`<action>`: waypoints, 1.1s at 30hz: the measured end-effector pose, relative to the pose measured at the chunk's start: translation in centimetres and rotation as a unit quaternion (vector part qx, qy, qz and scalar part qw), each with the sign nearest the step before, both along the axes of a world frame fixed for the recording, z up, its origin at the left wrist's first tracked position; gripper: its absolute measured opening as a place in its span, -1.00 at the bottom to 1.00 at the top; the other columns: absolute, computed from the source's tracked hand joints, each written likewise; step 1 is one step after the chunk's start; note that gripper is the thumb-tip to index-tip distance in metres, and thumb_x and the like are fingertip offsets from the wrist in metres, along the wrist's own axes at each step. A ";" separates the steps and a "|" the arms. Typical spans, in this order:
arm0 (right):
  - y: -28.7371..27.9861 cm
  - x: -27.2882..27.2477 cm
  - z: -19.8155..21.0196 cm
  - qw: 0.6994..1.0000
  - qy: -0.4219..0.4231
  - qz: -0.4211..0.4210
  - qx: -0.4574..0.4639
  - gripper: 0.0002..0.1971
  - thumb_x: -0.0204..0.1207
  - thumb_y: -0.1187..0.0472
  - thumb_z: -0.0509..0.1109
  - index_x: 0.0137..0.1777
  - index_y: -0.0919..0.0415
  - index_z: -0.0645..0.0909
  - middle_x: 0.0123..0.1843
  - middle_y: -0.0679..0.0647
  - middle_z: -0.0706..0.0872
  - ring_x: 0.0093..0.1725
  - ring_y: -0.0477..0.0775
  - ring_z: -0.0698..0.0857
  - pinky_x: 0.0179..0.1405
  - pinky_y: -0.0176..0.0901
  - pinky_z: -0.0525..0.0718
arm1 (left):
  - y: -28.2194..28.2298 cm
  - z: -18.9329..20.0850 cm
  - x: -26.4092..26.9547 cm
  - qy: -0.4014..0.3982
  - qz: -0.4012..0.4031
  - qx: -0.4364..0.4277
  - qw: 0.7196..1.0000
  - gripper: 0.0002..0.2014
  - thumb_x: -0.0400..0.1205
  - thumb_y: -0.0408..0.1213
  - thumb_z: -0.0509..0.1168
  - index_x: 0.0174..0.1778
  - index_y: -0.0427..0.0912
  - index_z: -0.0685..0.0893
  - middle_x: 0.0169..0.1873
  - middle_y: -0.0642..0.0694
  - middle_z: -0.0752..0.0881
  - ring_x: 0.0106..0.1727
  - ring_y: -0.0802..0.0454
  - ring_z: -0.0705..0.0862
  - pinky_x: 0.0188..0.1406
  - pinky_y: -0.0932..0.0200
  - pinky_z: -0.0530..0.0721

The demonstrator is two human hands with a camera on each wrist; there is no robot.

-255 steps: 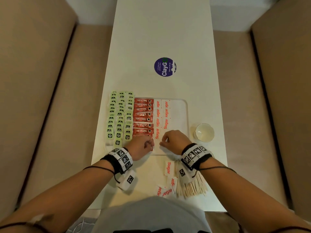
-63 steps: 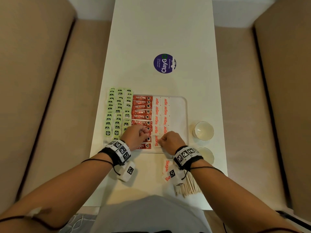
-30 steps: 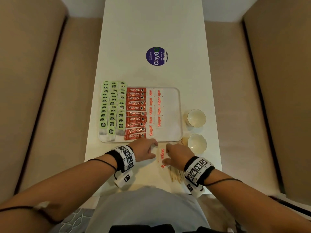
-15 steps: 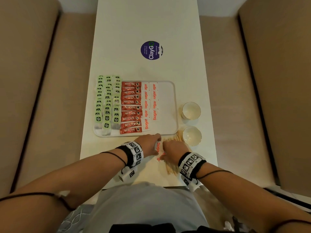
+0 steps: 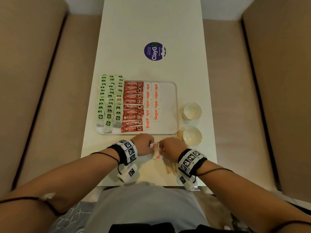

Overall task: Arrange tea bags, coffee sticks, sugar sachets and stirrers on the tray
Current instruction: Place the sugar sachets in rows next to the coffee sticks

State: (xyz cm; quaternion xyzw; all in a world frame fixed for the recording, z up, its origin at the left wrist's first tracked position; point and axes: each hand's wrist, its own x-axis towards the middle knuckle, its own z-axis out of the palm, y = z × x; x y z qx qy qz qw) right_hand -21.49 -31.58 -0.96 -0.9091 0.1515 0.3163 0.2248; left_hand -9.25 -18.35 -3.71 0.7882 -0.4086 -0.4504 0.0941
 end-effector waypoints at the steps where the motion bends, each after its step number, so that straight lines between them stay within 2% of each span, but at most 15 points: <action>1: -0.2 0.3 0.2 1.000 -0.006 -0.005 0.017 -0.89 0.65 0.05 0.36 -0.10 0.02 0.61 -0.13 -0.01 0.70 -0.12 0.10 0.69 -0.18 -0.10 0.64 | 0.1 0.2 0.2 0.018 0.011 0.002 1.000 -0.89 0.51 -0.18 0.45 -0.17 -0.10 0.67 -0.23 -0.03 0.69 -0.19 -0.04 0.65 -0.19 0.11 0.59; 3: -0.5 1.1 0.7 0.999 -0.027 -0.016 0.043 -0.88 0.64 0.04 0.39 -0.11 0.00 0.59 -0.12 -0.03 0.66 -0.12 0.07 0.65 -0.19 -0.13 0.53 | 0.1 0.8 0.7 0.055 0.042 -0.002 0.998 -0.91 0.52 -0.24 0.45 -0.16 -0.05 0.65 -0.18 0.01 0.70 -0.12 -0.05 0.68 -0.13 0.10 0.61; 5: -0.7 1.9 1.2 0.997 -0.047 -0.033 0.053 -0.90 0.65 0.03 0.39 -0.07 0.00 0.59 -0.10 -0.03 0.68 -0.10 0.06 0.64 -0.16 -0.12 0.53 | 0.1 1.4 1.1 0.084 0.076 -0.018 0.993 -0.88 0.52 -0.32 0.45 -0.16 -0.07 0.62 -0.20 -0.01 0.68 -0.13 -0.06 0.67 -0.20 0.13 0.57; 7: -0.9 2.7 1.8 0.995 -0.060 -0.046 0.057 -0.91 0.67 0.02 0.36 -0.01 0.00 0.59 -0.07 -0.03 0.70 -0.07 0.06 0.67 -0.14 -0.11 0.56 | 0.1 2.1 1.5 0.106 0.109 -0.028 0.988 -0.85 0.52 -0.36 0.45 -0.07 -0.15 0.63 -0.20 -0.06 0.72 -0.18 -0.08 0.71 -0.28 0.14 0.61; 10: -1.1 3.9 2.5 0.993 -0.071 -0.057 0.073 -0.89 0.70 0.04 0.35 0.07 0.04 0.63 0.01 -0.01 0.74 -0.02 0.07 0.70 -0.04 -0.04 0.68 | 0.5 2.7 2.2 0.147 0.153 -0.045 0.976 -0.73 0.53 -0.38 0.43 0.09 -0.08 0.59 -0.06 -0.13 0.78 -0.12 -0.14 0.82 -0.17 -0.08 0.83; 12: -1.3 4.6 2.9 0.990 -0.080 -0.068 0.093 -0.87 0.69 0.10 0.38 0.14 0.09 0.67 0.13 0.04 0.77 0.06 0.08 0.70 0.08 0.00 0.72 | 0.8 2.9 2.5 0.162 0.176 -0.054 0.969 -0.67 0.53 -0.35 0.43 0.15 0.01 0.57 -0.02 -0.16 0.80 -0.08 -0.18 0.83 -0.11 -0.22 0.83; 15: -1.6 5.4 3.1 0.983 -0.091 -0.097 0.130 -0.85 0.67 0.19 0.41 0.18 0.12 0.73 0.21 0.06 0.77 0.12 0.01 0.66 0.10 -0.14 0.62 | 1.1 3.2 2.7 0.186 0.215 -0.085 0.955 -0.79 0.61 -0.33 0.43 0.08 -0.03 0.60 -0.07 -0.21 0.81 -0.14 -0.11 0.82 -0.17 -0.10 0.82; 18: -1.8 5.9 3.3 0.978 -0.109 -0.109 0.138 -0.83 0.65 0.19 0.46 0.19 0.15 0.77 0.15 0.03 0.77 0.07 -0.06 0.62 0.06 -0.26 0.52 | 1.2 3.3 2.8 0.191 0.252 -0.103 0.943 -0.88 0.67 -0.34 0.38 0.09 -0.17 0.62 -0.08 -0.24 0.81 -0.20 -0.05 0.81 -0.21 0.02 0.78; 21: -1.7 6.1 3.1 0.975 -0.114 -0.132 0.136 -0.90 0.63 0.20 0.48 0.09 0.13 0.76 0.01 -0.05 0.72 0.02 -0.05 0.64 -0.12 -0.33 0.50 | 1.3 3.3 3.0 0.187 0.254 -0.110 0.942 -0.91 0.68 -0.31 0.37 0.06 -0.18 0.65 -0.11 -0.25 0.83 -0.19 -0.13 0.84 -0.24 0.02 0.75; 23: -1.7 6.1 2.9 0.970 -0.119 -0.156 0.144 -0.97 0.61 0.19 0.50 -0.02 0.11 0.71 -0.05 -0.05 0.73 -0.02 -0.01 0.69 -0.15 -0.29 0.55 | 1.2 3.6 3.2 0.180 0.246 -0.117 0.945 -0.97 0.68 -0.30 0.37 0.00 -0.14 0.66 -0.14 -0.22 0.83 -0.17 -0.14 0.84 -0.26 0.04 0.74; 26: -1.9 6.0 2.5 0.961 -0.130 -0.185 0.160 -0.94 0.59 0.18 0.51 -0.10 0.09 0.70 -0.18 -0.06 0.76 -0.13 -0.03 0.72 -0.15 -0.21 0.61 | 1.1 3.7 3.6 0.168 0.237 -0.121 0.949 -0.92 0.67 -0.28 0.37 0.04 -0.18 0.67 -0.14 -0.19 0.83 -0.20 -0.09 0.84 -0.24 0.04 0.76; 28: -2.0 6.1 2.5 0.958 -0.136 -0.189 0.168 -0.90 0.62 0.18 0.49 -0.15 0.08 0.71 -0.27 -0.08 0.75 -0.22 -0.09 0.70 -0.17 -0.22 0.59 | 1.1 3.7 3.9 0.160 0.228 -0.117 0.953 -0.94 0.65 -0.30 0.37 -0.02 -0.19 0.66 -0.19 -0.20 0.83 -0.21 -0.11 0.84 -0.24 -0.02 0.76; 31: -2.3 6.2 2.2 0.954 -0.149 -0.193 0.177 -0.82 0.68 0.13 0.43 -0.18 0.05 0.73 -0.28 -0.08 0.75 -0.23 -0.09 0.68 -0.16 -0.21 0.58 | 0.9 3.8 4.1 0.149 0.214 -0.111 0.959 -0.94 0.62 -0.30 0.37 -0.15 -0.14 0.64 -0.31 -0.16 0.82 -0.26 -0.12 0.83 -0.24 -0.08 0.76; 33: -2.4 6.1 1.9 0.949 -0.154 -0.204 0.184 -0.82 0.72 0.14 0.37 -0.09 0.04 0.75 -0.19 -0.08 0.78 -0.17 -0.07 0.70 -0.09 -0.17 0.64 | 0.8 3.8 4.2 0.150 0.211 -0.110 0.960 -0.93 0.64 -0.30 0.37 -0.16 -0.12 0.65 -0.34 -0.13 0.82 -0.30 -0.05 0.82 -0.25 -0.05 0.76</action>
